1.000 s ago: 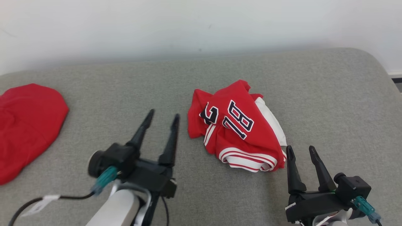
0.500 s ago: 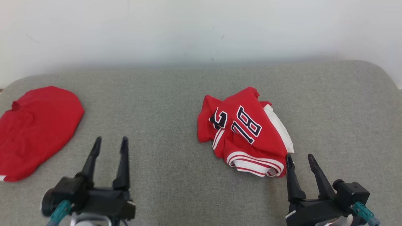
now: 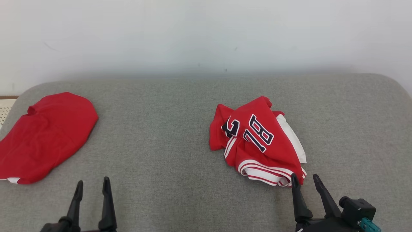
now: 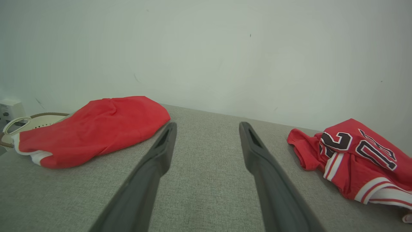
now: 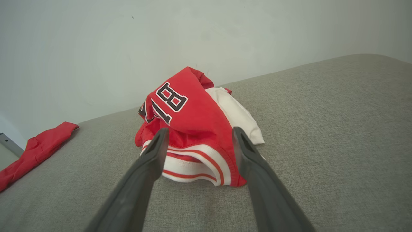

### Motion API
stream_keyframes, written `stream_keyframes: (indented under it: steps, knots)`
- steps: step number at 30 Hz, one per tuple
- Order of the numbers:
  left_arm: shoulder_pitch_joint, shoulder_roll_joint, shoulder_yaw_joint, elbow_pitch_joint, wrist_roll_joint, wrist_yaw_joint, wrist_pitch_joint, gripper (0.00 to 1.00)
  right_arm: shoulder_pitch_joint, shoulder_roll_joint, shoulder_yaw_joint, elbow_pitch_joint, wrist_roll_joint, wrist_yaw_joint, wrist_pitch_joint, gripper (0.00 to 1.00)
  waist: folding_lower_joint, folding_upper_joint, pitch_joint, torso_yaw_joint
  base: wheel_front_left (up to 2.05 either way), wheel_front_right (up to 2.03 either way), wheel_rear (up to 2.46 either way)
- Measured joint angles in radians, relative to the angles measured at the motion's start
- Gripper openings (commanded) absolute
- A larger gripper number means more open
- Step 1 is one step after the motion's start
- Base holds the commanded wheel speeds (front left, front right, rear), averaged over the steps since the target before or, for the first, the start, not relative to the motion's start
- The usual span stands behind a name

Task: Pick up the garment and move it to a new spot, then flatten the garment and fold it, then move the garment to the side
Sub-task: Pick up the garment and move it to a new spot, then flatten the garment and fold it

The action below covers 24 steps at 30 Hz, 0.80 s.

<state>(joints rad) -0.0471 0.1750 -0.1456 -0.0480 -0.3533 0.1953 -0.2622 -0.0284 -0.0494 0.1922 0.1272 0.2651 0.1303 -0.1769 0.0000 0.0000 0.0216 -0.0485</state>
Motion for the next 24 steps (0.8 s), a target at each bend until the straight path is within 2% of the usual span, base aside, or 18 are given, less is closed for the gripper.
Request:
stream_keyframes:
  steps: [10,15,24]
  knots:
    - [0.008,-0.036,0.017,0.003,0.038,-0.035,0.000,1.00,-0.010,0.000,0.002,0.063,-0.008,0.000,0.001,1.00,0.0000,0.0000,-0.012,0.020,0.00,0.00,0.00]
    - [0.006,-0.052,0.020,0.015,0.048,-0.055,0.000,1.00,-0.039,0.000,0.001,0.148,-0.018,0.000,0.008,1.00,0.0000,0.0000,-0.014,0.036,0.00,0.00,0.00]
    - [-0.010,-0.074,0.010,0.043,0.070,-0.088,0.000,1.00,-0.092,0.000,0.037,0.292,0.040,0.000,-0.028,1.00,0.0000,0.0000,-0.009,0.092,0.00,0.00,0.00]
